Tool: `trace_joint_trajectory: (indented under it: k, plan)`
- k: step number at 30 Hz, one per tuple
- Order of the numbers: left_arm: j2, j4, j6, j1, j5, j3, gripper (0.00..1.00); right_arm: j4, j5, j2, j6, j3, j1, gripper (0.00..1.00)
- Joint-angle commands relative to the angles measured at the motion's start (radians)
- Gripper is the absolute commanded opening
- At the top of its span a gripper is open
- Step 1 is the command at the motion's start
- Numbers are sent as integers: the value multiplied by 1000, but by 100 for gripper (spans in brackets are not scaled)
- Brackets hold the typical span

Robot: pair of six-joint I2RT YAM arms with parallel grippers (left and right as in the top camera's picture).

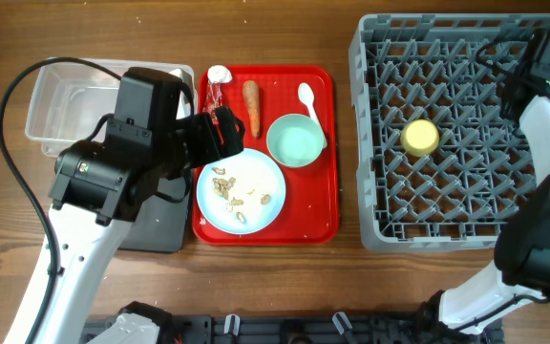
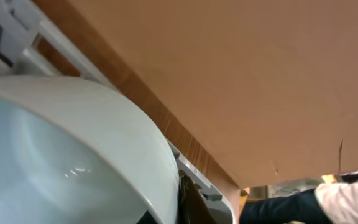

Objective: Sort waste into correct bins and load items into the dishwasher rack
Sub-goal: 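Carry the light blue bowl with the right gripper over the rack, then set the light blue bowl in the rack's upper right and release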

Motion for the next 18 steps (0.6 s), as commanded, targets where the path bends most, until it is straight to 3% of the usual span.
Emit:
trace_joint_trajectory:
  k: [1,13,18]
  plan:
    - [-7,-5,5,4,-5,2,100,-3,34,57,-47,2,5,4]
    - [-7,-10,5,4,-5,2,100,-2,-5,60,-62,2,178,7]
    - [-7,-16,5,4,-5,2,100,-38,-4,60,-63,2,226,24]
